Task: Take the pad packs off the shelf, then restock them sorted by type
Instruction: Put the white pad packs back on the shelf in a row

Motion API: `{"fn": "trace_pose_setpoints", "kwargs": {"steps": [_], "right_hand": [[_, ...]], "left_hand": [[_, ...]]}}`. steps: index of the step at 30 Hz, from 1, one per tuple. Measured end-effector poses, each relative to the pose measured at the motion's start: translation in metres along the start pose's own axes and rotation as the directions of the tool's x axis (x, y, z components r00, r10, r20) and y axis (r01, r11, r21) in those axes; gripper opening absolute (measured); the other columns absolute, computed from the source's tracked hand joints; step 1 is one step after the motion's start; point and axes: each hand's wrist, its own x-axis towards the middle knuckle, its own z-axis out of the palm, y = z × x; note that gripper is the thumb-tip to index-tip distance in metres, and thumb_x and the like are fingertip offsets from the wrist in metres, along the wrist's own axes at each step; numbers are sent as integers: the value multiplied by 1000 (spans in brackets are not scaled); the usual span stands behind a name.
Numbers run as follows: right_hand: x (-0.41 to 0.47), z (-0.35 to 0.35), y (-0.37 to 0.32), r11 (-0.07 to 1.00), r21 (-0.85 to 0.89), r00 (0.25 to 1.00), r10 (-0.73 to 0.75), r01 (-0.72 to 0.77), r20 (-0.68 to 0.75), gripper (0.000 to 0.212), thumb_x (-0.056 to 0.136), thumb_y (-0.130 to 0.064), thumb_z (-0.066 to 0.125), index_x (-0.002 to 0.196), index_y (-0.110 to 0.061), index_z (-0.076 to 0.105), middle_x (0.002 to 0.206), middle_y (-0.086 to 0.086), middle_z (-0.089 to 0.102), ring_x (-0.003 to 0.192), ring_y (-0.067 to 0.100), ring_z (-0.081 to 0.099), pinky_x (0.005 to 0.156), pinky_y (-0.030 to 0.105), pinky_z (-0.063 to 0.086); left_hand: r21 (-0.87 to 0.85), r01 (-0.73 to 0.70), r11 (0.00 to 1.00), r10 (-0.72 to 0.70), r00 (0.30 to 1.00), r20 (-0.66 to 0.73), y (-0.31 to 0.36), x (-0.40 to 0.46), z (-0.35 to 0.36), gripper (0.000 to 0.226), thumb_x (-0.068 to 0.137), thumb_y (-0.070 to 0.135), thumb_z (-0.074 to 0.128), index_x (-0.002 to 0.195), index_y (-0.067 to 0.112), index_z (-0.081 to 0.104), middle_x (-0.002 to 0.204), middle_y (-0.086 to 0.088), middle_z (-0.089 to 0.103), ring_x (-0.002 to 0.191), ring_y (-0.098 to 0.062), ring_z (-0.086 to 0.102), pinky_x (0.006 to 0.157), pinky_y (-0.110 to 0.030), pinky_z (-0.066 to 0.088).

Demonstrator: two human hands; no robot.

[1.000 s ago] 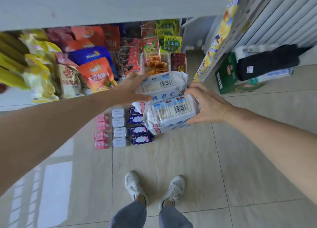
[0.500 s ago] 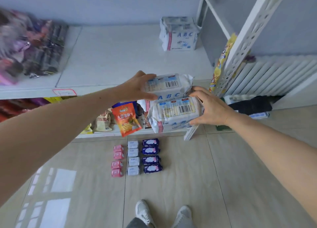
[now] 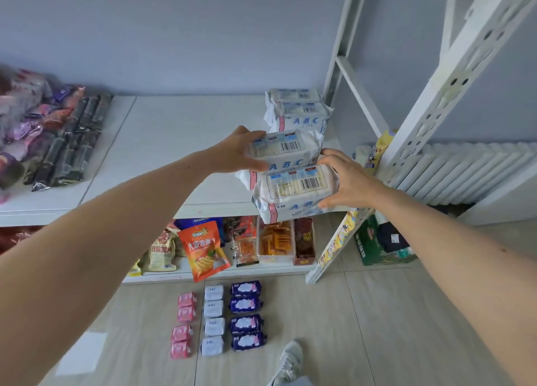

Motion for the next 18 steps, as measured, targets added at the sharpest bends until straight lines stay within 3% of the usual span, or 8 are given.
{"fn": "trace_pose_setpoints", "kwargs": {"steps": [3,9,13,18], "right_hand": [[22,-5,19,1000,6,999,3,-4,37,93,54,-35,88,133,-16,42,144,-6,30,129,11,37,104,27,32],[47,-13,45,999,-7,995,35,-35,98,92,56,-36,89,132,-16,41,138,-5,34,124,10,38,99,19,27],[49,-8,53,996,-32,988,90,-87,121,95,56,-39,88,133,-18,38,133,-2,38,121,14,43,98,25,34],[48,-6,48,988,-107,981,123,-107,149,110,55,-42,87,141,-23,21,144,-2,18,133,20,32,105,35,37]], "left_hand": [[-35,42,998,-42,999,15,-4,28,8,78,80,35,72,146,22,31,121,4,31,110,-18,42,80,-22,47],[-37,63,997,-61,996,60,-5,69,16,80,79,38,73,145,22,31,121,3,32,110,-18,43,85,-23,46],[13,57,998,-58,989,135,-6,85,24,81,80,42,71,146,22,29,122,3,31,112,-18,41,94,-27,44],[60,55,997,-66,977,205,-8,92,32,81,83,47,64,149,24,23,138,-2,29,124,-23,38,103,-37,42]]}}
